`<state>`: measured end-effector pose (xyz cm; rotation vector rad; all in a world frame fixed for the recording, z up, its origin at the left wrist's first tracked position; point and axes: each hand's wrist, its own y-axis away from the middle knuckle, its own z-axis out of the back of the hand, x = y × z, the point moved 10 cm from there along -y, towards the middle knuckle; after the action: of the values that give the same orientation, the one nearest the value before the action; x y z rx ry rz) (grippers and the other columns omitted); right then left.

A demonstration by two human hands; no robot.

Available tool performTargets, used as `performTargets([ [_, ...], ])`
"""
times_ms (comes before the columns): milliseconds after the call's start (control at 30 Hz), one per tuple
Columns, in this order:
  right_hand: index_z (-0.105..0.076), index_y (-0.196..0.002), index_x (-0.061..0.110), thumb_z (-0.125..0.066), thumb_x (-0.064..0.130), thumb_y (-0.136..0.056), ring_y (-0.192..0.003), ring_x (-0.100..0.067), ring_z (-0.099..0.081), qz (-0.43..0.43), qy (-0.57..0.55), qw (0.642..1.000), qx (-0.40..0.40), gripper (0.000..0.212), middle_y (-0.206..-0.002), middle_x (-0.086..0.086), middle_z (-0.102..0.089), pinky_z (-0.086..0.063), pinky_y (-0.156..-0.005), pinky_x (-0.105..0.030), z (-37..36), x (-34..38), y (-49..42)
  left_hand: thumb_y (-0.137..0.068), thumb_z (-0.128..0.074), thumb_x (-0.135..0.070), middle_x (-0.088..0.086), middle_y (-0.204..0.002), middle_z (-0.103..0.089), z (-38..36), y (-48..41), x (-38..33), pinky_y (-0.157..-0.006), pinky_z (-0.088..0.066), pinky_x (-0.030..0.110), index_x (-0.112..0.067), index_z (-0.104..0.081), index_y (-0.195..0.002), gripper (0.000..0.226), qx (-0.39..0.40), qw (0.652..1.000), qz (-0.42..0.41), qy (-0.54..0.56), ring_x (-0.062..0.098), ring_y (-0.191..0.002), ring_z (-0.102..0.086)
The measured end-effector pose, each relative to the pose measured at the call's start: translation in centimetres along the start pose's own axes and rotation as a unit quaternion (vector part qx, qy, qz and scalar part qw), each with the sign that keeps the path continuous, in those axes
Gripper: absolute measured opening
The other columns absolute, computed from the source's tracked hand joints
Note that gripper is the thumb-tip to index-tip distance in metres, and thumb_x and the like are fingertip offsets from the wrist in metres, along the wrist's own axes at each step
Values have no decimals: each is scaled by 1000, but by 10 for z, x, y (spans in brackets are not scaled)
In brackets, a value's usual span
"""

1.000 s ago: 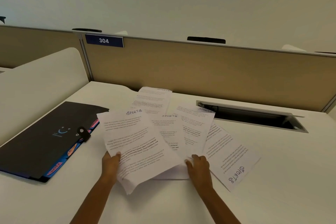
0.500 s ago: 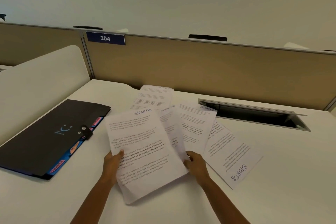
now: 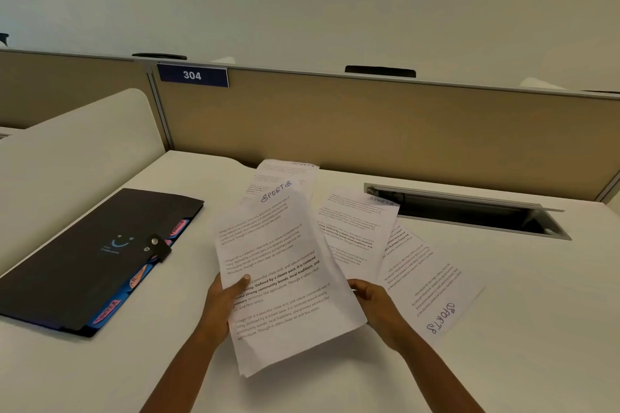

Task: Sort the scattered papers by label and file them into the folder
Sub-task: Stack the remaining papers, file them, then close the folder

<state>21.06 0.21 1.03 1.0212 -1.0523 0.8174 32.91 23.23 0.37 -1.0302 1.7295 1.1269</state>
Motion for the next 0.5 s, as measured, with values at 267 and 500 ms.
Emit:
performTargets([
  [267, -23, -144, 19, 8, 76, -74, -143, -23, -14, 61, 502, 861, -64, 96, -155, -6, -15, -17, -115, -39, 19, 11, -34, -91, -49, -6, 9, -98, -64, 6, 2, -10, -51, -58, 32, -15, -52, -114, 24, -12, 999, -15, 26, 30, -84, -63],
  [500, -28, -142, 22, 40, 78, -39, -143, -22, -13, 23, 536, 841, -73, 135, -154, -5, -16, -13, -115, -38, 45, -26, -27, -92, -49, -7, 11, -99, -64, 10, 0, -3, -51, -58, 33, -14, -51, -116, 26, -20, 1000, -3, 21, 31, -83, -62],
])
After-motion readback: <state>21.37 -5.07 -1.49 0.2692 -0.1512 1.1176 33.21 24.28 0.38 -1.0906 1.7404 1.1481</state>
